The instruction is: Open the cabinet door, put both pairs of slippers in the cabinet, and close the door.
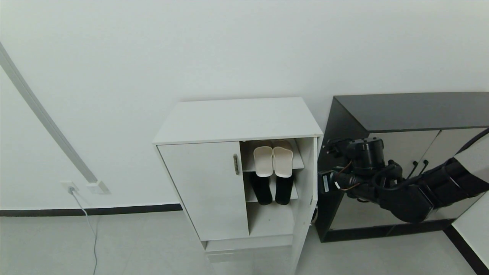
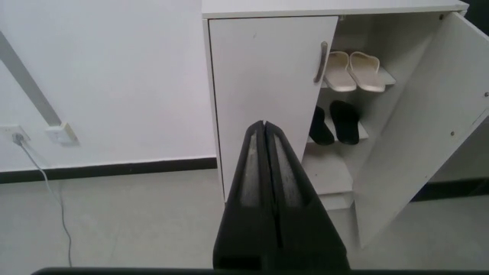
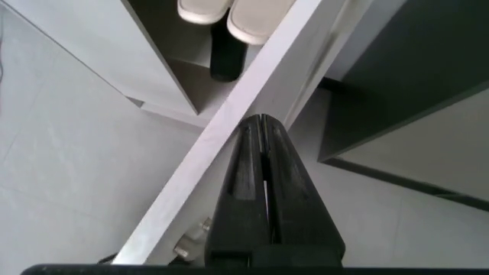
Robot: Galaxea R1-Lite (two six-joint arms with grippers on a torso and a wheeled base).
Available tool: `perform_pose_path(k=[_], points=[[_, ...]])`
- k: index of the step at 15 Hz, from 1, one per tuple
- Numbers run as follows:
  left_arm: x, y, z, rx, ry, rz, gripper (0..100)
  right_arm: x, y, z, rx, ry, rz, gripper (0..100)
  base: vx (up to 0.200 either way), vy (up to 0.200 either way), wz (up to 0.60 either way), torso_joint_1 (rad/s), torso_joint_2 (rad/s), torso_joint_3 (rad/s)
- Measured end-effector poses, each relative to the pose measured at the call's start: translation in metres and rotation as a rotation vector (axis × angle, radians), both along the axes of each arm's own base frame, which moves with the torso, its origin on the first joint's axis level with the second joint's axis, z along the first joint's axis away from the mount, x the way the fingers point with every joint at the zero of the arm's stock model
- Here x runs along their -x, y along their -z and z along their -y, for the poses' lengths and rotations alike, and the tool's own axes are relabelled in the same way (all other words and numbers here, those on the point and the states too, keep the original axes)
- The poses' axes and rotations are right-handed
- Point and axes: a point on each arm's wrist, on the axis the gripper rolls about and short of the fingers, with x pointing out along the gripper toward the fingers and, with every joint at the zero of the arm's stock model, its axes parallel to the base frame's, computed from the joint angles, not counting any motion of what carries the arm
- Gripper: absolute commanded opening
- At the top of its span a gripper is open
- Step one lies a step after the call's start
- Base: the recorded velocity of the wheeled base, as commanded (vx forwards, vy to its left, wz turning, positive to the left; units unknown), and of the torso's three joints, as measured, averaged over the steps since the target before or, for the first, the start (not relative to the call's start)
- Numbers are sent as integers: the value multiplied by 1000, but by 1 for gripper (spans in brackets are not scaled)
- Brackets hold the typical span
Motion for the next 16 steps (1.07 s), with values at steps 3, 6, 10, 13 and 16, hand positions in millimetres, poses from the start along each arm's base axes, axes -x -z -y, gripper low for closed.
perform_pose_path(k=[3, 6, 10, 13, 16], points=[[0, 0, 0, 0, 0, 0, 0, -11, -4, -7, -35, 5, 23, 0, 0, 0, 0, 0, 0, 0], [0, 0, 0, 0, 0, 0, 0, -23, -8, -13, -52, 6, 48, 0, 0, 0, 0, 0, 0, 0], [0, 0, 0, 0, 0, 0, 0, -34, -4, -20, -57, 5, 55, 0, 0, 0, 0, 0, 0, 0], [0, 0, 0, 0, 0, 0, 0, -40, 2, -24, -63, 4, 52, 0, 0, 0, 0, 0, 0, 0], [0, 0, 0, 0, 0, 0, 0, -49, 4, -31, -88, 6, 58, 0, 0, 0, 0, 0, 0, 0]])
